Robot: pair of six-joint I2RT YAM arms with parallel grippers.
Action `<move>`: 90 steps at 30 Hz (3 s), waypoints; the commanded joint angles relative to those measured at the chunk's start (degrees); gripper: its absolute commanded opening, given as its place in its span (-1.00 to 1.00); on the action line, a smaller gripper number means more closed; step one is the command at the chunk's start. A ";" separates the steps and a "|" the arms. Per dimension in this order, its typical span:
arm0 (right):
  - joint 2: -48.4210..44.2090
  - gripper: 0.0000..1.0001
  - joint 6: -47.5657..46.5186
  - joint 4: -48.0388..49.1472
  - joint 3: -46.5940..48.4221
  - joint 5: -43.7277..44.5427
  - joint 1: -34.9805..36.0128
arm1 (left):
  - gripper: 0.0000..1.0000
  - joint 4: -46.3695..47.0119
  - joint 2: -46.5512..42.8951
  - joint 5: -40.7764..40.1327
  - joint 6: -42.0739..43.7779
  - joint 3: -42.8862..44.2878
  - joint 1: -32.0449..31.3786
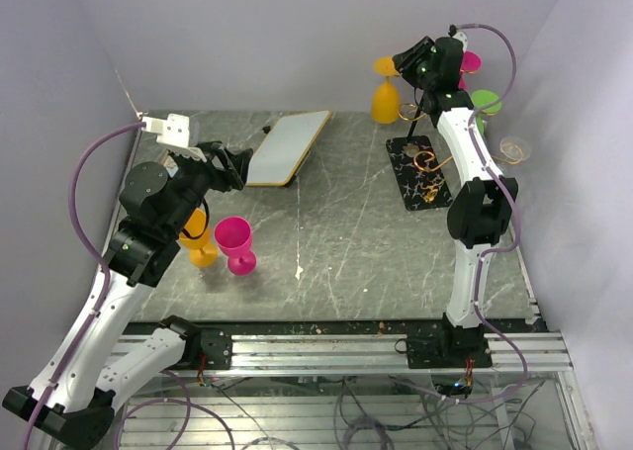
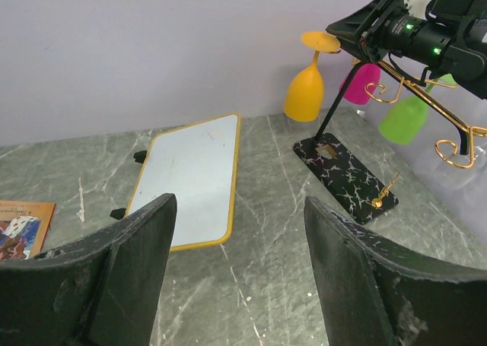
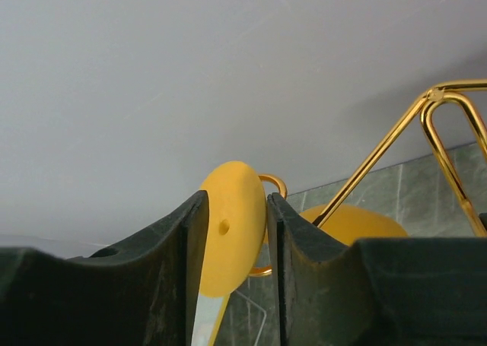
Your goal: Take the wine glass off the wine glass rack
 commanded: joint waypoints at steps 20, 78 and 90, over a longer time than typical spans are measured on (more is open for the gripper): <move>-0.99 -1.00 11.38 -0.35 -0.62 -0.08 -0.55 | 0.58 3.08 -0.14 0.95 -0.26 -0.51 -0.23; 5.71 -1.00 18.39 13.42 5.02 -3.85 -1.83 | 0.60 3.47 0.50 1.85 -0.63 -0.81 -0.60; 4.68 -1.00 21.47 13.65 6.40 -8.19 4.13 | 0.60 3.77 0.26 2.18 -0.89 -0.91 -0.59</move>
